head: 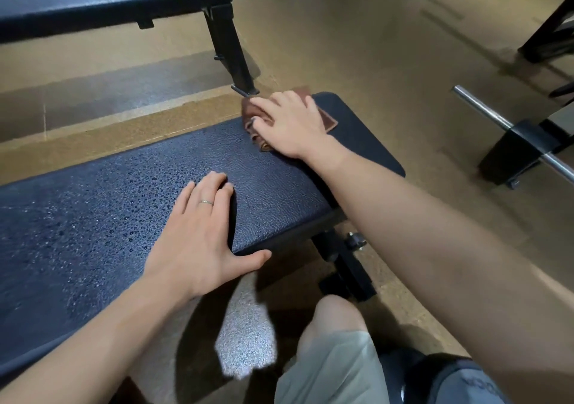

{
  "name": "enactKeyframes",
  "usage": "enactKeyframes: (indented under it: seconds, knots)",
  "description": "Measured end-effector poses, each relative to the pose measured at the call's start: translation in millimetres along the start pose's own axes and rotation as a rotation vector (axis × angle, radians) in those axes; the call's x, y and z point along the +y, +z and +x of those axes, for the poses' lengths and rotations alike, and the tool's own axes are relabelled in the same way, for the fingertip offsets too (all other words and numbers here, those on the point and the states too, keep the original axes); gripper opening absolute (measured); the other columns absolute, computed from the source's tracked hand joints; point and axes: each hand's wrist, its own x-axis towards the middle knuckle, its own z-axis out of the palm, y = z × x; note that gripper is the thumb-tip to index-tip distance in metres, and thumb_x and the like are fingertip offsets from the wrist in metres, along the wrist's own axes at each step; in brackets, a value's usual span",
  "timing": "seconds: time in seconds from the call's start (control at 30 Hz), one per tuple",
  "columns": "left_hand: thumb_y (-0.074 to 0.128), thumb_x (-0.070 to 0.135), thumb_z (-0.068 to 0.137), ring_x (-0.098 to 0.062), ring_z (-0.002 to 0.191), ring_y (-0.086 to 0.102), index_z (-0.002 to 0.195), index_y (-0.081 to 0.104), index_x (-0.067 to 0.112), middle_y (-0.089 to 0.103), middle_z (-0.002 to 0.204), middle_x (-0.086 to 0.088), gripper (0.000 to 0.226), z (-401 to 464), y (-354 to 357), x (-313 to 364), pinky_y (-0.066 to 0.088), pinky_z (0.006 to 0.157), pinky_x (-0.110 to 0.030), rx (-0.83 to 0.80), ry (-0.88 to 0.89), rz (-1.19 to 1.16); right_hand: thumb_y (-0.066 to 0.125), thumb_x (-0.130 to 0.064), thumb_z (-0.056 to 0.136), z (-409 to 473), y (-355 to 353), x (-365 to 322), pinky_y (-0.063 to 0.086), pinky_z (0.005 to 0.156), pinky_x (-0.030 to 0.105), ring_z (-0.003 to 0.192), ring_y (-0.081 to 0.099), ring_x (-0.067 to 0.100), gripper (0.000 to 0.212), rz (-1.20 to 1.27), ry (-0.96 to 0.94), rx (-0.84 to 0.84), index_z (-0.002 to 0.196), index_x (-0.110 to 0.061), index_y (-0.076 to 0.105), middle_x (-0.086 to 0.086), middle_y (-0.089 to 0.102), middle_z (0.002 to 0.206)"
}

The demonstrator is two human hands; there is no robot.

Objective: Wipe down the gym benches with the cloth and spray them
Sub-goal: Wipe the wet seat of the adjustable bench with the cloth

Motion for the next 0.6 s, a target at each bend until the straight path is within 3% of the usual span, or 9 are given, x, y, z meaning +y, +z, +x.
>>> enactKeyframes:
  seconds: [0.17, 0.37, 0.5, 0.6]
  knots:
    - [0.047, 0.094, 0.065, -0.025, 0.154, 0.021, 0.149, 0.039, 0.004, 0.030, 0.161, -0.010, 0.123, 1, -2, -1, 0.012, 0.128, -0.046, -0.014, -0.002, 0.002, 0.028, -0.056, 0.098, -4, -8, 44, 0.021, 0.120, 0.055, 0.145, 0.031, 0.024, 0.054, 0.004, 0.160, 0.057, 0.148, -0.040, 0.043, 0.002, 0.042, 0.154]
    - [0.044, 0.093, 0.067, -0.026, 0.155, 0.020, 0.149, 0.039, 0.003, 0.030, 0.161, -0.012, 0.122, -1, -1, 1, 0.013, 0.128, -0.047, -0.013, 0.002, 0.010, 0.031, -0.058, 0.101, -67, -20, 73, 0.029, 0.114, 0.051, 0.145, 0.031, 0.035, 0.057, 0.059, 0.395, 0.049, 0.156, -0.042, 0.032, 0.013, 0.026, 0.163]
    - [0.042, 0.094, 0.067, -0.027, 0.156, 0.018, 0.151, 0.038, 0.003, 0.029, 0.162, -0.013, 0.123, 0, -1, 1, 0.012, 0.128, -0.047, -0.027, 0.002, 0.016, 0.036, -0.053, 0.101, -144, -21, 76, 0.034, 0.112, 0.052, 0.138, 0.036, 0.040, 0.055, 0.069, 0.478, 0.103, 0.154, -0.043, 0.034, 0.017, 0.034, 0.156]
    - [0.044, 0.093, 0.067, -0.027, 0.155, 0.020, 0.150, 0.040, 0.002, 0.031, 0.161, -0.014, 0.122, 0, 0, 1, 0.013, 0.128, -0.047, -0.024, 0.015, 0.018, 0.036, -0.054, 0.101, -137, -22, 78, 0.034, 0.111, 0.051, 0.135, 0.039, 0.041, 0.056, 0.055, 0.501, 0.080, 0.155, -0.043, 0.032, 0.018, 0.036, 0.153]
